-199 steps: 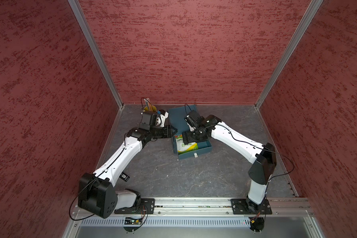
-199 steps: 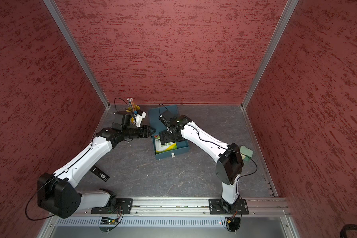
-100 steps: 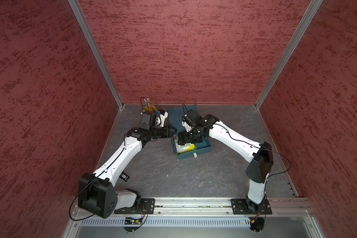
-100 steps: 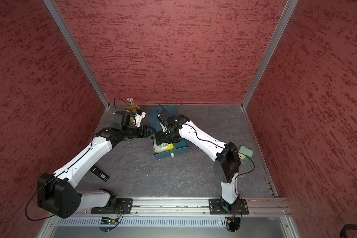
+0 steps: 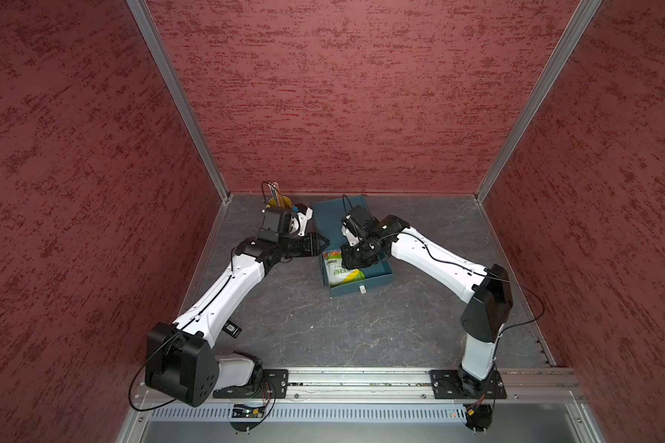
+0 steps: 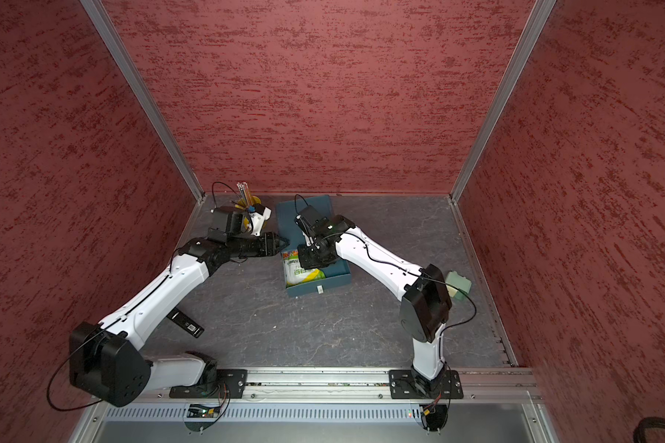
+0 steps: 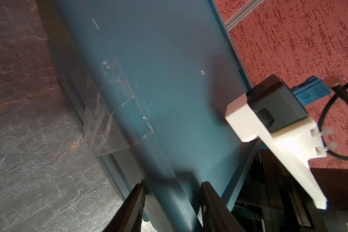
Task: Take the seed bags out of the drawer
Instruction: Pick up the seed packet from the drawer.
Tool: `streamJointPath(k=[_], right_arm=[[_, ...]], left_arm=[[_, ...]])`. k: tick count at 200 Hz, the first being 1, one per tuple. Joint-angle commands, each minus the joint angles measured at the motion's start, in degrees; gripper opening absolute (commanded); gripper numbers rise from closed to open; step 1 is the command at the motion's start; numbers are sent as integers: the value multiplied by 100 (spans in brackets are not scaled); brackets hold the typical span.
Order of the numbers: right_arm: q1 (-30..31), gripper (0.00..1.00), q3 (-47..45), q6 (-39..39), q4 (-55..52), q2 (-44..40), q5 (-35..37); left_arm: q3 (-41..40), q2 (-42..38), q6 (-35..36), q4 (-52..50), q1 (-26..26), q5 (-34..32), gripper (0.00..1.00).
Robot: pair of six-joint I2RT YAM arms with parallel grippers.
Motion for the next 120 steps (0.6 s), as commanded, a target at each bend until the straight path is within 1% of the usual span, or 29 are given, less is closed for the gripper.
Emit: streamJointPath(k=[1,17,37,120], right_arm=[[55,21,-327,132,7,225,-55],[35,13,-323,171,7,179,-45],[3,0,-299,215,0,113,-64],[-322,0,-285,618,57,-333,-365]], left_arm=[[-203,182,198,-442,-39,-161,48],[-195,211,214,-450,-40,-161,47],[-181,247,247,-451,-50,-170,47],[-201,305,333,-467,-64,-194,46]])
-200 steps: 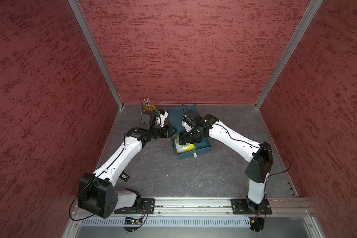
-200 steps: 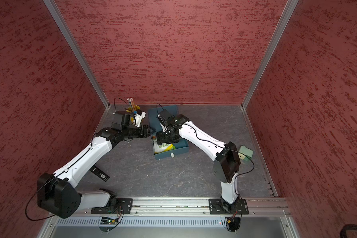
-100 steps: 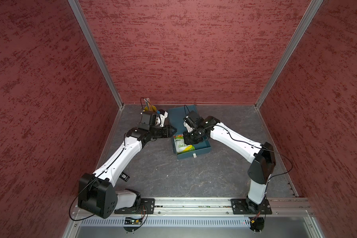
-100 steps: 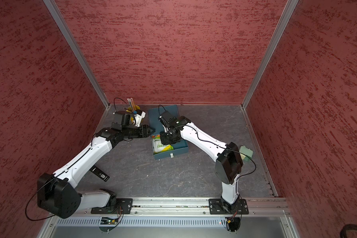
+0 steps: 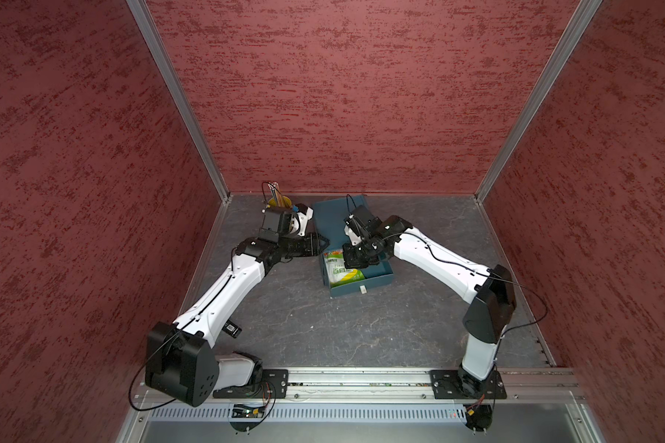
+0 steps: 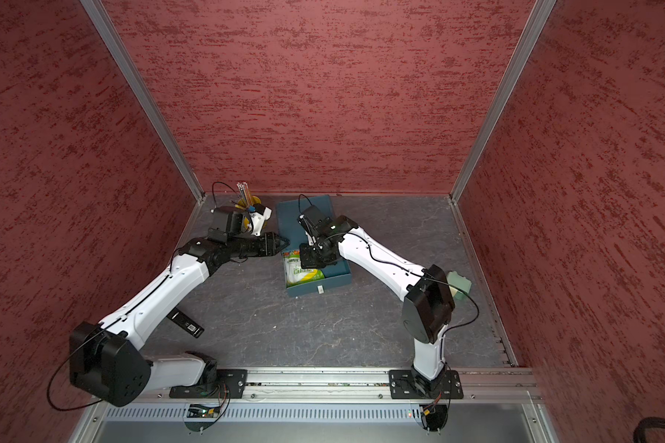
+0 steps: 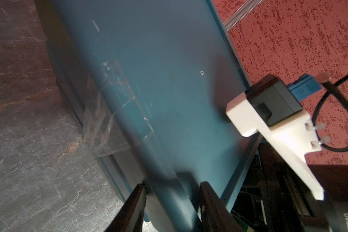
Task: Take the seed bags out of the drawer
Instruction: Pick up the seed packet from the drawer.
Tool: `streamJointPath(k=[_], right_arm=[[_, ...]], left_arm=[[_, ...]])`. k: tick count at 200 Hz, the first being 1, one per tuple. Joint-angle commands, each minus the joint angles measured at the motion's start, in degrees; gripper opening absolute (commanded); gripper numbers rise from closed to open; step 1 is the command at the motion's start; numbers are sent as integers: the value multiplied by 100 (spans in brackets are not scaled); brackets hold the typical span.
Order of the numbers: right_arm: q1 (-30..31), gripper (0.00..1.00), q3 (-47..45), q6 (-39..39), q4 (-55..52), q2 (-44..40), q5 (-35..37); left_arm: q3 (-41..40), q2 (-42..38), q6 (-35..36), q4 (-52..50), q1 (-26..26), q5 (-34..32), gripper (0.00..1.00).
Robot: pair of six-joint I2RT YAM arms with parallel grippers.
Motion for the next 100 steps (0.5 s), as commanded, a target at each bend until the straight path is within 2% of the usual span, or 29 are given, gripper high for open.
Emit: streamJointPath(k=[1,100], right_arm=[[-141,0,-131,232,-55,-203,-149],[-504,0,-184,813,283,-674,-674]], left_arm=[[-200,296,306,-482,-66,-201,46],[-190,283,369,-553,-101,-268,45]])
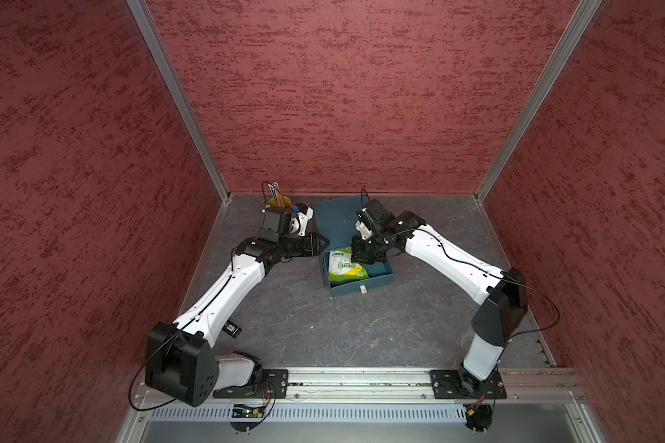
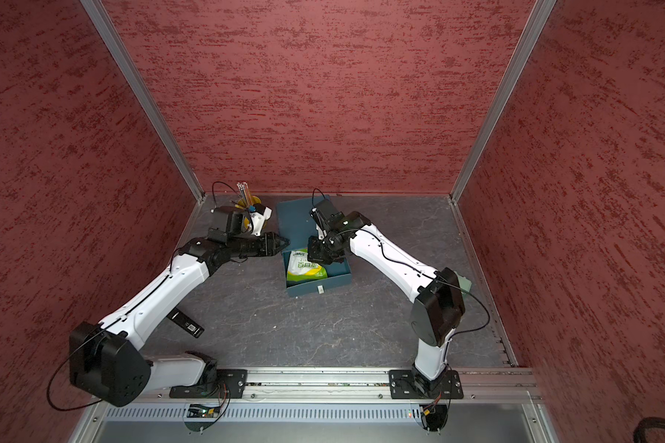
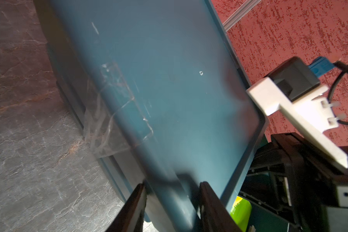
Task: Take the seed bags out of the drawer
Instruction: Pick up the seed packet from the drawer.
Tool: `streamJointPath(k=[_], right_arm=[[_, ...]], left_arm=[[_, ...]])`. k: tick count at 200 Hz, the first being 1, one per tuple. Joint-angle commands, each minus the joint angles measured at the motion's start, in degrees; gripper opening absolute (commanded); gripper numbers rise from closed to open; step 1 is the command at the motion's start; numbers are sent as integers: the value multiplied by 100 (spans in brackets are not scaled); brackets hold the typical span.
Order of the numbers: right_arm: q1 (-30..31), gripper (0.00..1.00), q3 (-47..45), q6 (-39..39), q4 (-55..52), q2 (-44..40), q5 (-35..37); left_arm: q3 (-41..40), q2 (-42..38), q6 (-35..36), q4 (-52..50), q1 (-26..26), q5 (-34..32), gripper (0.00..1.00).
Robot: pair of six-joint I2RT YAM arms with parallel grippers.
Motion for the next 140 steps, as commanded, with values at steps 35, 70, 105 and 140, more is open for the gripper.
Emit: streamJointPath(k=[35,70,105,140], right_arm=[[-284,0,-37,423,346,-449,-521],[-439,0,126,472,209,-511,-910],[-503,0,444,342,-181,-507,-1099],[-511,0,596,186,-475,-573,-1247]], left_arm=[[-192,290,300,-561,-111,-272,45],[-176,295,300,-559,-119,-273,45],[-176,297,301,-557,-121,-289,45],[-181,290,296,-563,-119,-294,45]])
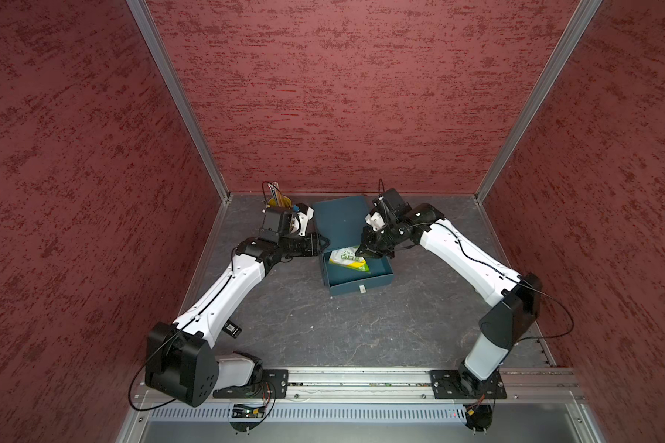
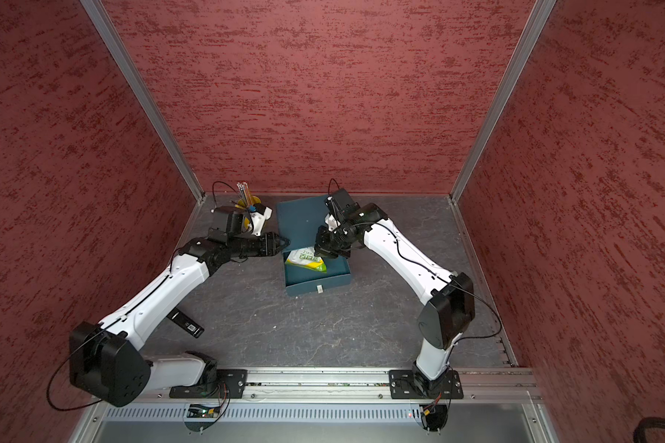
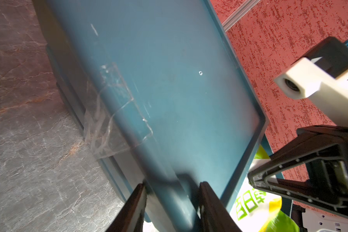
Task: Take the seed bags out of the drawer
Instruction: Pick up the seed packet from the drawer.
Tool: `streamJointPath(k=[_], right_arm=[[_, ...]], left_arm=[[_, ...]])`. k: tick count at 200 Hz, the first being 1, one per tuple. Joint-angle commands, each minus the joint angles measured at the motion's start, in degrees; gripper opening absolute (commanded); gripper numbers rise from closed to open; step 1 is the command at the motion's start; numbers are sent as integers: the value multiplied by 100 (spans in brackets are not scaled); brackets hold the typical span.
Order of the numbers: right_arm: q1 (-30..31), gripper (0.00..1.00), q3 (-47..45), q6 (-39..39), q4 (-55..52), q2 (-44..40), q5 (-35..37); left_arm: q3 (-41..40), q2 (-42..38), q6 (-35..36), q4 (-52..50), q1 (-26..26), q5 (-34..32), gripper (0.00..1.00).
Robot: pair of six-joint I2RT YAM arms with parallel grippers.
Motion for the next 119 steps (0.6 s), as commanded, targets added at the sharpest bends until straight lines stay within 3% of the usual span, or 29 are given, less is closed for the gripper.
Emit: streamJointPath(k=[1,119], right_arm=[[-53,0,333,-168,-70,-311,-275],[-53,0,247,-253,-908,-1238,-249]], left_arm=[[-185,294,278,-569,-100,-277,45],[-159,288,277,-611,-112,-334,45]])
